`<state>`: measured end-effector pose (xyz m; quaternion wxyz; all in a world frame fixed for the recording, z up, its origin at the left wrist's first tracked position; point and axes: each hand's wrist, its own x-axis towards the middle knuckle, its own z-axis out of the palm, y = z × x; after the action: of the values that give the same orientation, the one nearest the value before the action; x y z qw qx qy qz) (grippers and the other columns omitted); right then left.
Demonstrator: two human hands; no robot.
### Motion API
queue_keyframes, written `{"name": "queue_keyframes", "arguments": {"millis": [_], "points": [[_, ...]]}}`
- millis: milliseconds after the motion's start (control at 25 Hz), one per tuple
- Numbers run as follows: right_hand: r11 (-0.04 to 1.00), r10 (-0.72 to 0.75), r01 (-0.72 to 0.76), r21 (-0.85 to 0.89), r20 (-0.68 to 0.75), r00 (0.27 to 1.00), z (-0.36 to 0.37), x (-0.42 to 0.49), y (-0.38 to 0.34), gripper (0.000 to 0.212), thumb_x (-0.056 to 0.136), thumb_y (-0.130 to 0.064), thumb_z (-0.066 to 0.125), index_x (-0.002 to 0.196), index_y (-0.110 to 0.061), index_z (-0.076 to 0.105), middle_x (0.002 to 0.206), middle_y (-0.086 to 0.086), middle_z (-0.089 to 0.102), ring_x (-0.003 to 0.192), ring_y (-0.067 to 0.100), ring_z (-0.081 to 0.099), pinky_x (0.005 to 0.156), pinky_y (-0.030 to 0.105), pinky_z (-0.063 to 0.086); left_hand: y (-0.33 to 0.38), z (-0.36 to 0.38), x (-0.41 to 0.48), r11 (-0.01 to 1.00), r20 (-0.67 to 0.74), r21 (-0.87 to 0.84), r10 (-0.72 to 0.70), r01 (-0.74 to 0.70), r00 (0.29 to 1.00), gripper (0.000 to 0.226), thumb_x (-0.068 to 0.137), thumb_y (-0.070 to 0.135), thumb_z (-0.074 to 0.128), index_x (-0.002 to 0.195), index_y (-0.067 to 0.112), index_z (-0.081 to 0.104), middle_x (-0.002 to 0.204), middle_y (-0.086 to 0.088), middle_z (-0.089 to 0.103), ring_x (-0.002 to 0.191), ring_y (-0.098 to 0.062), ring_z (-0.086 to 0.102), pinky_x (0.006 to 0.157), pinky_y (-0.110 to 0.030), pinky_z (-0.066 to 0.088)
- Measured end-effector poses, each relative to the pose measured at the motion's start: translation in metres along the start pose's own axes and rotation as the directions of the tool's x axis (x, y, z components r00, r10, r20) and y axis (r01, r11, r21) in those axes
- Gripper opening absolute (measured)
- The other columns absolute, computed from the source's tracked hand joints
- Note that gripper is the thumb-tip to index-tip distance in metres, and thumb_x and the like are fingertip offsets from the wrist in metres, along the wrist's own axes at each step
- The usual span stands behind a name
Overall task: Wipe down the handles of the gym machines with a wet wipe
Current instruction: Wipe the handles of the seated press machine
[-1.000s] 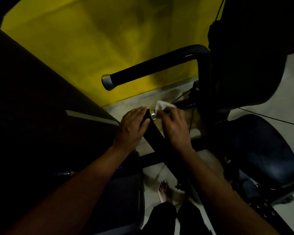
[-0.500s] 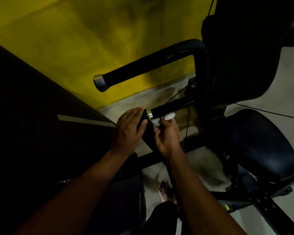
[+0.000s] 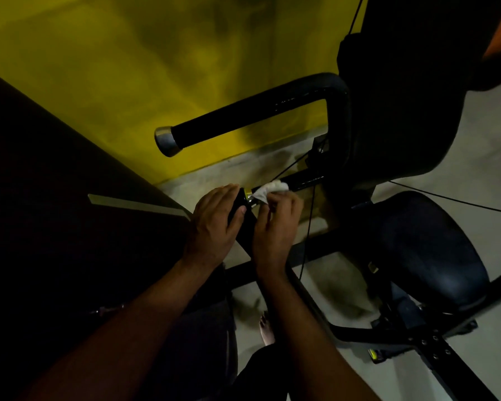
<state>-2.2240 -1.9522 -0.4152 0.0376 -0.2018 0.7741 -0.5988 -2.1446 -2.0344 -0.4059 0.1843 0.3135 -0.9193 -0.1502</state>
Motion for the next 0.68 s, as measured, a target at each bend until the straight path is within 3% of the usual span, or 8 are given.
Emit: {"name": "queue_keyframes", "arguments": {"millis": [80,200,320,440,480,600,680], "points": [[0.931,-0.249,0.272,-0.245,0.122,0.961,-0.007,0.018,0.004,0.022,0.085,-0.022,0.063,0.1,-0.006,0.066,0.116,0.013,0.062,0.11,0.022,0.044,0.089,0.026,0.039,0.0,0.003,0.001,1.0,-0.011,-0.006,0.005,-0.005,1.0,0.048,0.1,0.034,0.047,0.135,0.003,0.056,0.135,-0.012,0.059,0.128,-0.026,0.051,0.108,-0.04,0.041],[0.66,-0.503,0.655,-0.368,0.431,0.749,-0.028,0.059,0.017,0.025,0.087,-0.027,0.058,0.101,-0.009,0.068,0.109,0.009,0.067,0.1,0.024,0.048,0.083,0.035,0.043,-0.001,0.008,0.003,1.0,-0.062,-0.001,-0.014,0.014,0.998,0.047,0.099,0.033,0.048,0.132,0.002,0.058,0.133,-0.012,0.06,0.126,-0.027,0.053,0.107,-0.041,0.041],[0.614,-0.408,0.679,-0.403,0.574,0.709,-0.041,0.071,0.004,0.036,0.09,-0.016,0.04,0.114,-0.008,0.067,0.11,0.011,0.068,0.099,0.032,0.058,0.081,0.041,0.05,0.002,0.013,-0.002,1.0,-0.108,0.003,-0.006,0.006,0.994,0.044,0.098,0.03,0.05,0.129,0.001,0.061,0.129,-0.013,0.063,0.121,-0.029,0.056,0.103,-0.042,0.044],[0.522,-0.267,0.784,-0.336,0.809,0.524,-0.041,0.092,-0.015,0.023,0.092,-0.012,0.05,0.112,-0.01,0.062,0.107,0.011,0.063,0.101,0.03,0.057,0.076,0.041,0.054,0.003,0.012,-0.001,1.0,-0.114,0.01,-0.012,0.013,0.993,0.043,0.097,0.029,0.049,0.128,0.002,0.061,0.127,-0.014,0.063,0.12,-0.029,0.056,0.101,-0.045,0.046],[0.522,-0.188,0.776,-0.354,0.84,0.509,-0.041,0.108,-0.02,0.02,0.095,-0.013,0.051,0.112,-0.013,0.06,0.108,0.01,0.061,0.102,0.029,0.058,0.075,0.042,0.055,0.003,0.01,0.0,1.0,-0.114,0.009,-0.014,0.015,0.993,0.043,0.097,0.029,0.05,0.128,0.002,0.061,0.127,-0.014,0.063,0.12,-0.029,0.056,0.101,-0.045,0.045],[0.533,-0.082,0.716,-0.45,0.815,0.573,-0.04,0.127,-0.029,0.016,0.095,-0.01,0.054,0.111,-0.013,0.059,0.102,0.01,0.062,0.093,0.029,0.064,0.074,0.043,0.058,0.006,0.009,0.0,0.999,-0.09,0.021,-0.027,0.029,0.996,0.044,0.099,0.031,0.049,0.13,0.002,0.06,0.129,-0.013,0.062,0.122,-0.029,0.055,0.103,-0.042,0.044],[0.478,-0.087,0.774,-0.414,0.855,0.511,-0.039,0.122,-0.035,0.019,0.095,-0.009,0.055,0.113,-0.012,0.057,0.103,0.011,0.063,0.091,0.029,0.063,0.07,0.039,0.057,0.009,0.008,-0.001,0.999,-0.088,0.027,-0.026,0.029,0.996,0.045,0.099,0.031,0.048,0.13,0.001,0.06,0.129,-0.014,0.063,0.122,-0.029,0.056,0.104,-0.042,0.044]]}}
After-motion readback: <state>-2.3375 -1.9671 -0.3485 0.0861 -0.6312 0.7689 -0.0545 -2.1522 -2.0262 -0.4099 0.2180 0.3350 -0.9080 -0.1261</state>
